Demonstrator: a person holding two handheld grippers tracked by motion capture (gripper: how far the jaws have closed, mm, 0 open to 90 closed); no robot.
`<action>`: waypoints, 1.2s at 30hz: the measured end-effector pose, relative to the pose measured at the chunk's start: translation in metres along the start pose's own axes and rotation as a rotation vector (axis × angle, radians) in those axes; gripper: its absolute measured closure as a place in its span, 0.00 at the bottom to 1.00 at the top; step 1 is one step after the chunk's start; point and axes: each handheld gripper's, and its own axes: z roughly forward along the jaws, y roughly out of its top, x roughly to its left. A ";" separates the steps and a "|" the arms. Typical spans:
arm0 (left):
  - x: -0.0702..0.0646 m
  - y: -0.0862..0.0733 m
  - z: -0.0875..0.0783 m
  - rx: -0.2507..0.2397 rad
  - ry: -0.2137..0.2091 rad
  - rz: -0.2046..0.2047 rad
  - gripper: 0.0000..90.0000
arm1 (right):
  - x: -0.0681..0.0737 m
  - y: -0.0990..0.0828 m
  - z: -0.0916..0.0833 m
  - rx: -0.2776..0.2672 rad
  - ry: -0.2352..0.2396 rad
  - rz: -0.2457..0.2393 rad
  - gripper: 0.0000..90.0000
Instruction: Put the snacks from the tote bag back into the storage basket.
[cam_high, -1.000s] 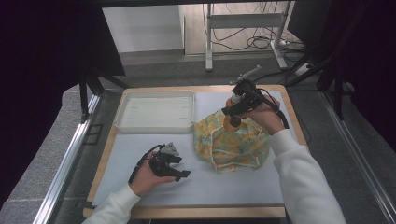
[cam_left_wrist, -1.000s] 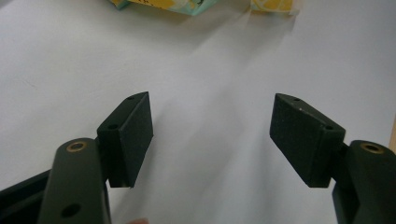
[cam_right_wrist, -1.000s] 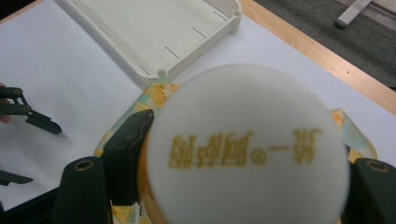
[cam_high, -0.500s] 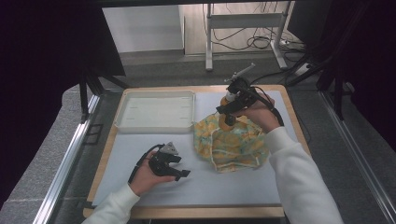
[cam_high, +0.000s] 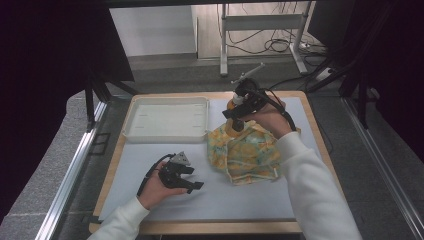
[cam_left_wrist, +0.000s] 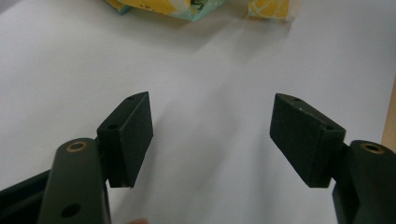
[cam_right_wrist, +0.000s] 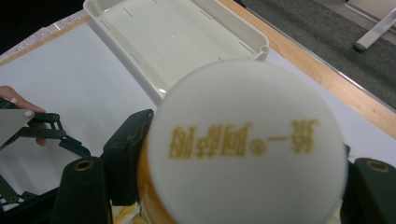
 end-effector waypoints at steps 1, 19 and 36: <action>0.000 0.000 0.000 0.000 0.000 0.000 0.33 | 0.001 0.001 0.001 0.000 0.002 -0.004 0.34; -0.002 0.002 -0.001 -0.014 -0.014 0.001 0.33 | 0.012 0.024 0.017 -0.013 0.015 -0.027 0.34; -0.001 0.003 -0.003 -0.022 -0.017 0.001 0.33 | 0.022 0.043 0.028 -0.022 0.033 -0.045 0.34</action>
